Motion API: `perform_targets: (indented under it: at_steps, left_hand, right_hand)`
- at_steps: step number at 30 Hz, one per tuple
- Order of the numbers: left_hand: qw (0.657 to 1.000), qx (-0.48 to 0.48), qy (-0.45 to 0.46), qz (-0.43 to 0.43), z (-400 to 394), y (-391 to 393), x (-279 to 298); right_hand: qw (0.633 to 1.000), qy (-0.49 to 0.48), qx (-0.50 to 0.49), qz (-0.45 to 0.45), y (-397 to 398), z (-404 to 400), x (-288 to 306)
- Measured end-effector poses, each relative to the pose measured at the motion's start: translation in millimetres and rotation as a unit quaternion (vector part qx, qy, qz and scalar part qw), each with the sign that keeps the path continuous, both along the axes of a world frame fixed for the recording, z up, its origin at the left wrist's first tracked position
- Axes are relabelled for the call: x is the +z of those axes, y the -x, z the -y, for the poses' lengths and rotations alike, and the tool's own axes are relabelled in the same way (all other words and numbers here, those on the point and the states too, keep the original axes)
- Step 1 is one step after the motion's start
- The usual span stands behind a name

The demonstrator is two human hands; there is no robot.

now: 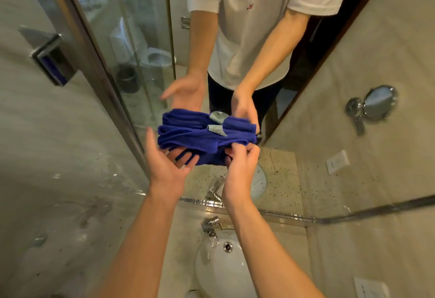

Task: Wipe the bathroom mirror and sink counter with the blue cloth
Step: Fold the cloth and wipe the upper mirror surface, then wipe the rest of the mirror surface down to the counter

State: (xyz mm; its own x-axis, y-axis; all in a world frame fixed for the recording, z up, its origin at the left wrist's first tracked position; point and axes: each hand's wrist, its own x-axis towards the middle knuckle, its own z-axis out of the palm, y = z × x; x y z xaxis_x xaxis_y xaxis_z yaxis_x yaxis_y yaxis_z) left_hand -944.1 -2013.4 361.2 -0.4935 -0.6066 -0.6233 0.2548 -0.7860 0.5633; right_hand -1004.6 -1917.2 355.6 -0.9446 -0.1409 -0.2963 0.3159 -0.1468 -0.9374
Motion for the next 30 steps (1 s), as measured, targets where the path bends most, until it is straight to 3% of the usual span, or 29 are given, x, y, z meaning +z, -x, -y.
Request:
perform_targets:
  at_steps: [3,9,13,17,21,24,26,30]
  left_hand:
    - [0.997,-0.022,-0.076,0.017,22,4,15]
    - [0.996,-0.065,-0.040,0.055,18,6,10]
    - [0.995,-0.064,-0.040,0.064,22,6,2]
    - [0.998,-0.063,-0.024,0.016,19,-6,-1]
    - [0.997,-0.053,0.041,-0.046,0,-43,-11]
    - [0.995,-0.035,0.014,-0.094,-12,-70,-15]
    - [0.996,-0.043,-0.005,-0.076,-11,-77,-12]
    - [0.995,-0.066,0.064,-0.042,1,-84,-1]
  right_hand:
    - [0.988,0.103,-0.007,0.118,2,-4,11]
    - [0.976,0.078,0.014,0.201,15,-4,27]
    - [0.979,0.038,0.016,0.200,16,-5,28]
    - [0.979,0.051,0.008,0.196,11,-12,24]
    - [0.960,0.163,-0.004,0.226,-7,-29,12]
    - [0.940,0.254,0.008,0.229,-26,-38,14]
    - [0.931,0.298,0.043,0.206,-34,-43,16]
    - [0.947,0.211,0.121,0.210,-35,-45,27]
